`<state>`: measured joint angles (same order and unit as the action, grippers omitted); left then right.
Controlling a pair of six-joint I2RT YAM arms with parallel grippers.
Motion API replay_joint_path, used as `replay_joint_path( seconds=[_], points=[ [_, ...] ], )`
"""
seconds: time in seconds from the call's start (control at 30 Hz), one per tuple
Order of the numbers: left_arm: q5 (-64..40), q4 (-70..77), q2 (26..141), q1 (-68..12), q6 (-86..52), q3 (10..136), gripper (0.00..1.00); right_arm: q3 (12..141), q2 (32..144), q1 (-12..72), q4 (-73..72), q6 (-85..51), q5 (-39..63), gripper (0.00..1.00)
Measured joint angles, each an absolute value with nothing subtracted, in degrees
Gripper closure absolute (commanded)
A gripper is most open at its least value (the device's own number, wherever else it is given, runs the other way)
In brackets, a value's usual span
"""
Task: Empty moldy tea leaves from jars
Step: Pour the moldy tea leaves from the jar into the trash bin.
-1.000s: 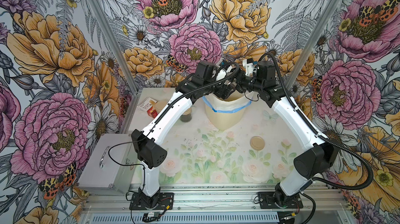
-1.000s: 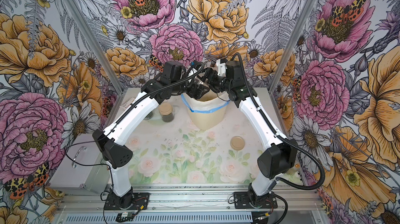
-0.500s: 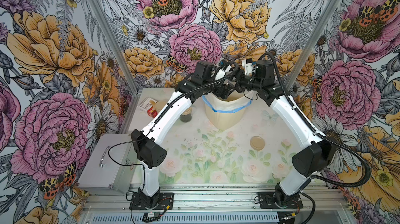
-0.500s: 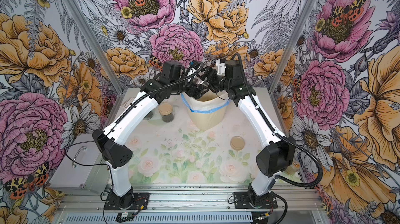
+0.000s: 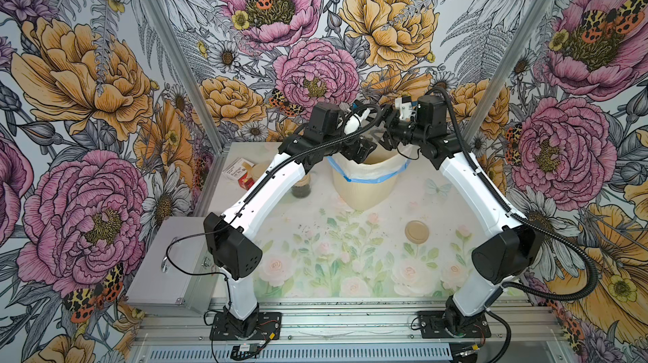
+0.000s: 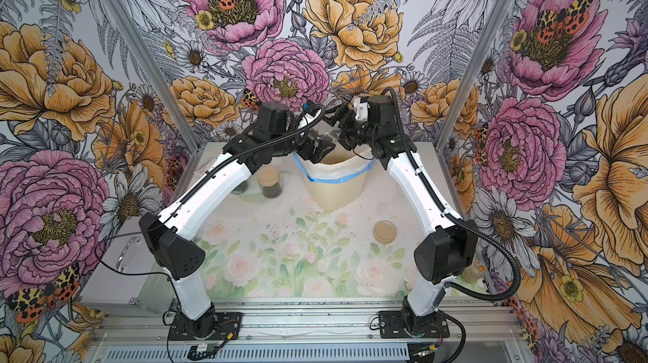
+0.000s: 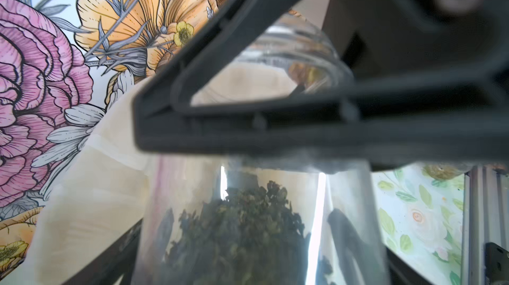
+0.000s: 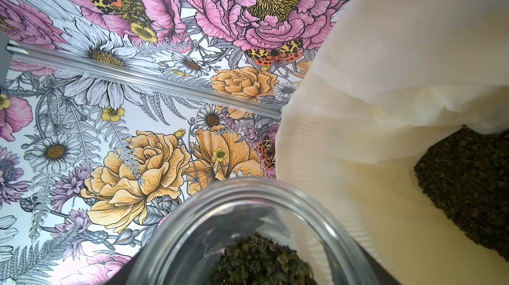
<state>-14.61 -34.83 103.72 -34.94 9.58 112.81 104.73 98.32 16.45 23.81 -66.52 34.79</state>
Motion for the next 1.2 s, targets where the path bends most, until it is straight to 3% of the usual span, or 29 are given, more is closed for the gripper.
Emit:
replay_joint_path(
  seconds=[0.27,0.57,1.2],
  points=[
    [-14.6,-16.0,97.2,-34.6,9.3,98.2,0.01,104.3,98.4,15.7,20.3,-71.2,36.8,0.3],
    [-14.9,-3.5,97.8,-34.6,9.1,95.9,0.01,97.7,98.3,15.7,13.5,-77.7,39.2,0.3],
    [-19.7,-0.7,98.2,-33.5,7.8,94.5,0.01,92.3,96.2,15.3,6.6,-84.7,40.4,0.3]
  ],
)
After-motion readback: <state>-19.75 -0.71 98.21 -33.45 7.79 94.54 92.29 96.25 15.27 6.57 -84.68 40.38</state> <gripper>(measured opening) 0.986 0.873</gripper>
